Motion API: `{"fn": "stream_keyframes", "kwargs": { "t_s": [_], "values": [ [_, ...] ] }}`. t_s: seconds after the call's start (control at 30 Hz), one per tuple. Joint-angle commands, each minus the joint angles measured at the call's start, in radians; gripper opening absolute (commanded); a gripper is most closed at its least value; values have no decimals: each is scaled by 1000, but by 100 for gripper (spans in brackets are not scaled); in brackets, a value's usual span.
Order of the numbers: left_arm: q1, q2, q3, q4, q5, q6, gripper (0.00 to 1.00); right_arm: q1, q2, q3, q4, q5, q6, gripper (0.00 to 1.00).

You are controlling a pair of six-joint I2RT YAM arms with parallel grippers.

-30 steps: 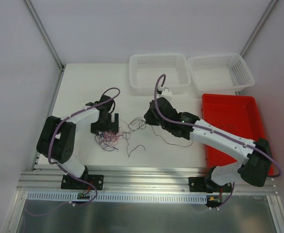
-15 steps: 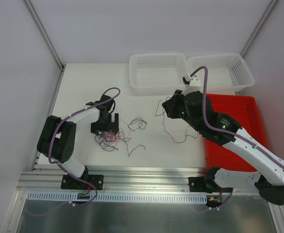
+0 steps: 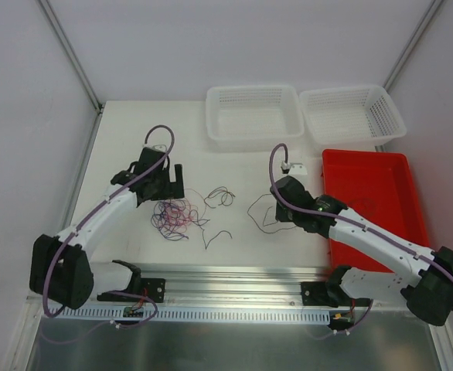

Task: Untangle the cables

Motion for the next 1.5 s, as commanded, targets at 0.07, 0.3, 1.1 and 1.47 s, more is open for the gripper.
{"fn": "stream_keyframes", "kwargs": {
  "t_s": [0.07, 0.3, 1.1, 1.47],
  "values": [
    [5, -234, -72, 87, -43, 25, 99, -46, 40, -64, -67, 76, 116, 13],
    [5, -484, -160, 152, -56, 59, 99, -101, 144, -75, -116, 102, 153, 39],
    [5, -617, -237, 161, -66, 117, 99, -271, 310, -68, 45, -97, 34, 97],
    [5, -589, -235, 161, -70, 125, 99, -322, 437, -42, 33, -237, -6, 98]
  ]
}}
